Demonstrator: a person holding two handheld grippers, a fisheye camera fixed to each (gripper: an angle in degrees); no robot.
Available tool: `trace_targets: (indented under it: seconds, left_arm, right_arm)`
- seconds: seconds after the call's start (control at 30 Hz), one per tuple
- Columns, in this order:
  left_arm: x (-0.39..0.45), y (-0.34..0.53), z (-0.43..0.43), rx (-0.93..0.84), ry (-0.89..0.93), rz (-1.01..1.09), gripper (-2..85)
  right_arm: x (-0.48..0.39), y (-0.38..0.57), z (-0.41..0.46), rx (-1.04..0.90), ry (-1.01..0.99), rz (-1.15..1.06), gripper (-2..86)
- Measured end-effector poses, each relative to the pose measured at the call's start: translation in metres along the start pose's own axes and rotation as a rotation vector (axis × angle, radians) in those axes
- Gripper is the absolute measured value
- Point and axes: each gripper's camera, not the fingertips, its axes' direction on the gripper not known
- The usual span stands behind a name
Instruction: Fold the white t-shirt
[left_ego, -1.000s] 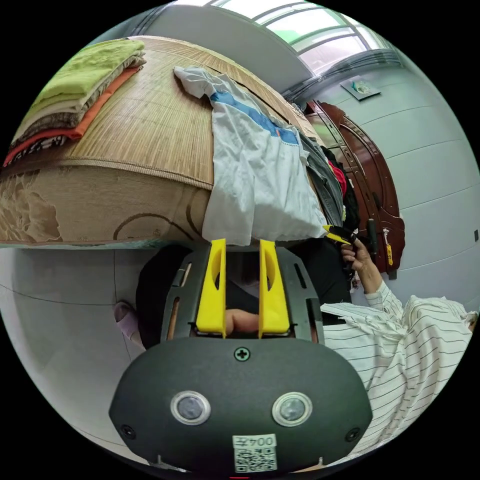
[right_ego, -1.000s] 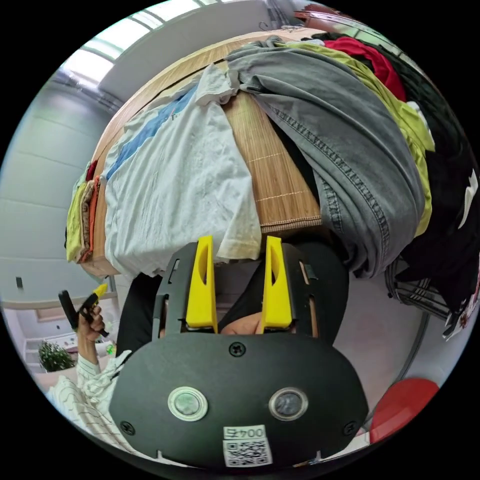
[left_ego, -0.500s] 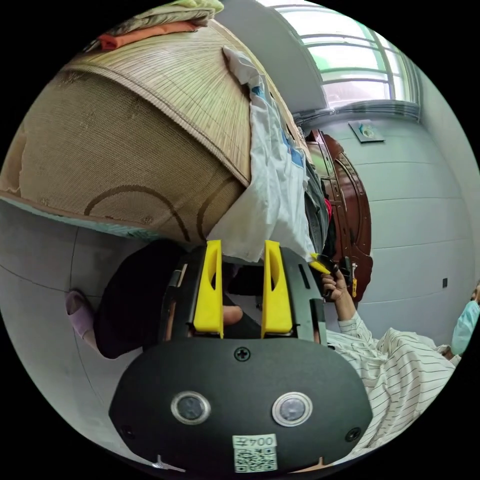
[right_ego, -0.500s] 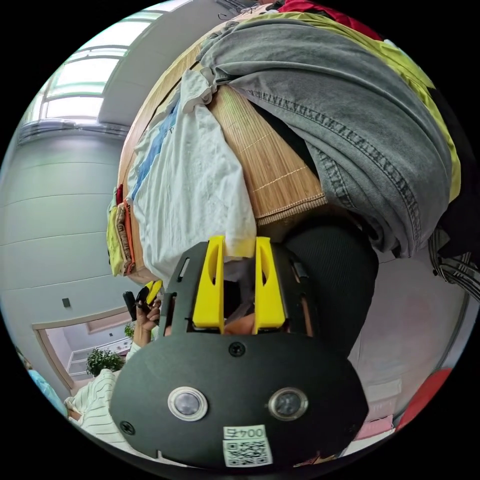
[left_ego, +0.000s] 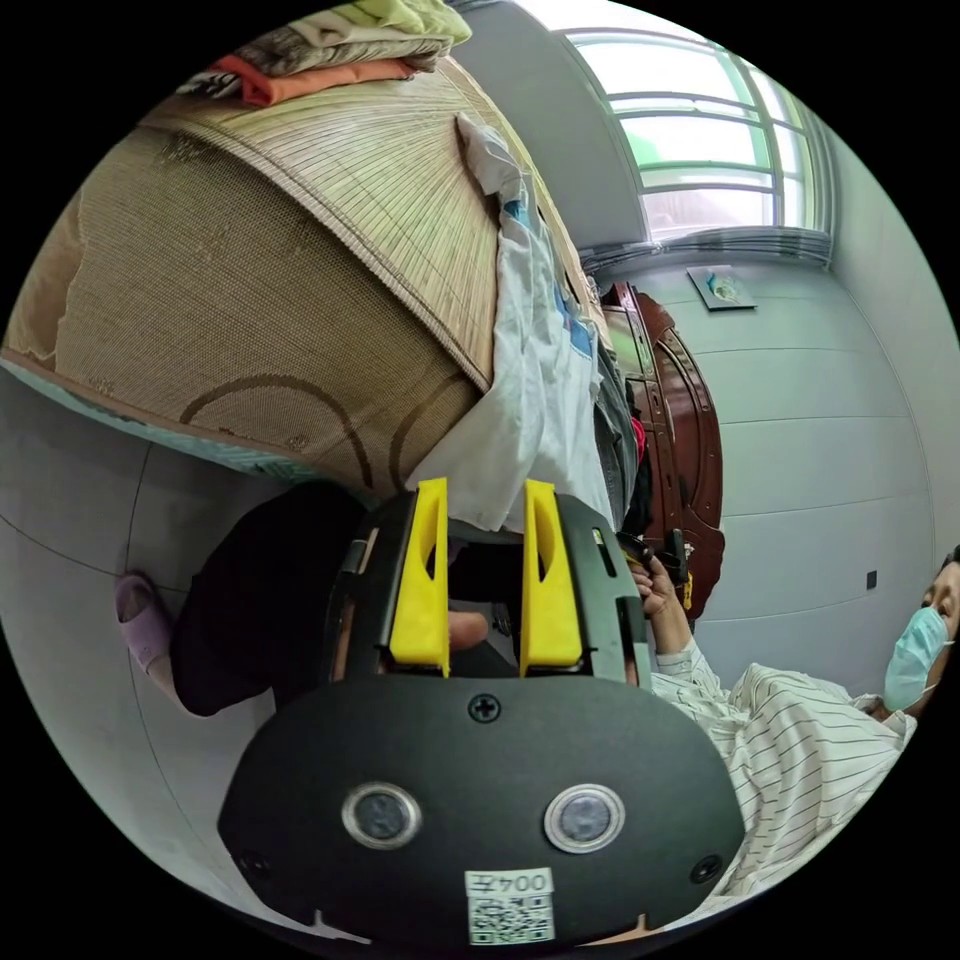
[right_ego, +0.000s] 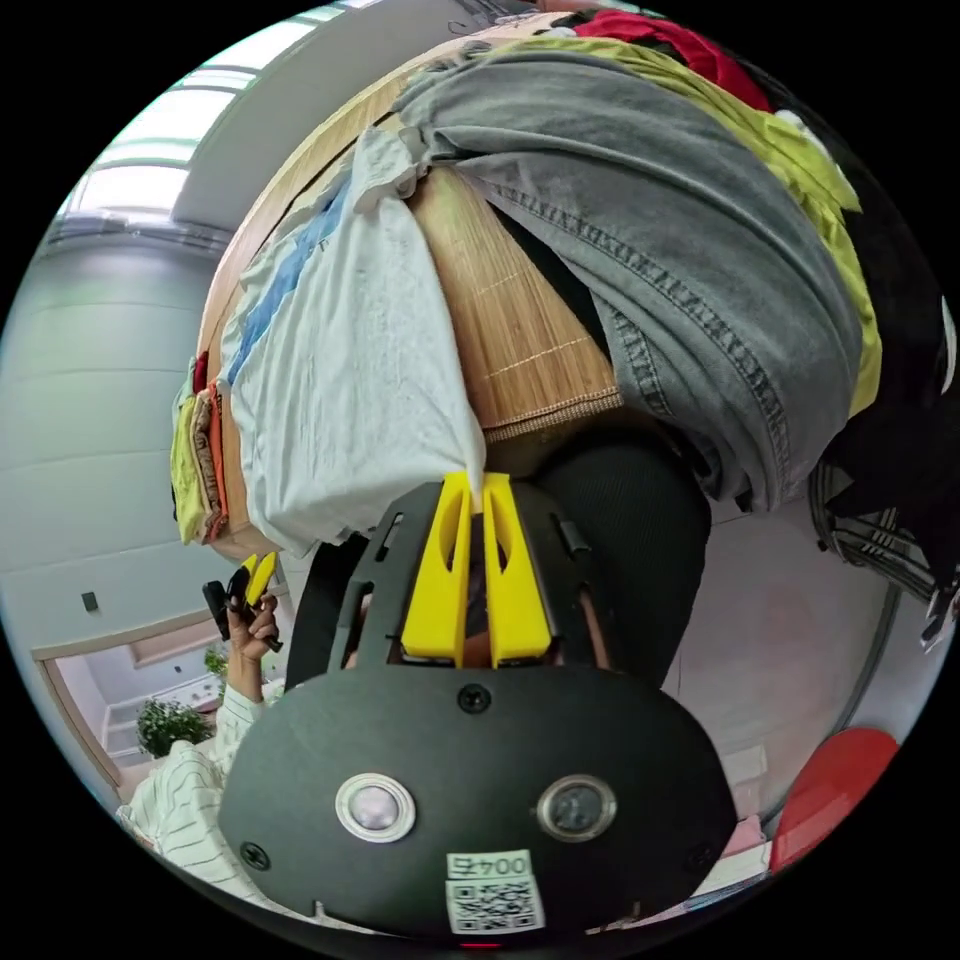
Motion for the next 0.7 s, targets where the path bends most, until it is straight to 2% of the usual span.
trace_targets:
  seconds: [0.13, 0.4, 0.6, 0.7]
  left_arm:
    - [-0.011, -0.002, -0.013, 0.007, 0.035, -0.021, 11.2]
    - [-0.028, 0.008, -0.021, 0.033, 0.188, -0.111, 11.5]
    - [-0.037, 0.044, 0.011, 0.018, 0.324, -0.314, 12.3]
    - [-0.034, 0.058, 0.03, 0.021, 0.315, -0.378, 13.3]
  right_arm:
    - [-0.038, 0.009, -0.051, 0.059, 0.112, -0.185, 0.2]
    - [-0.166, -0.011, -0.199, 0.159, -0.054, -0.606, -0.3]
    - [-0.249, -0.049, -0.25, 0.213, -0.132, -0.666, -0.3]
    - [-0.272, -0.065, -0.261, 0.226, -0.141, -0.636, -0.1]
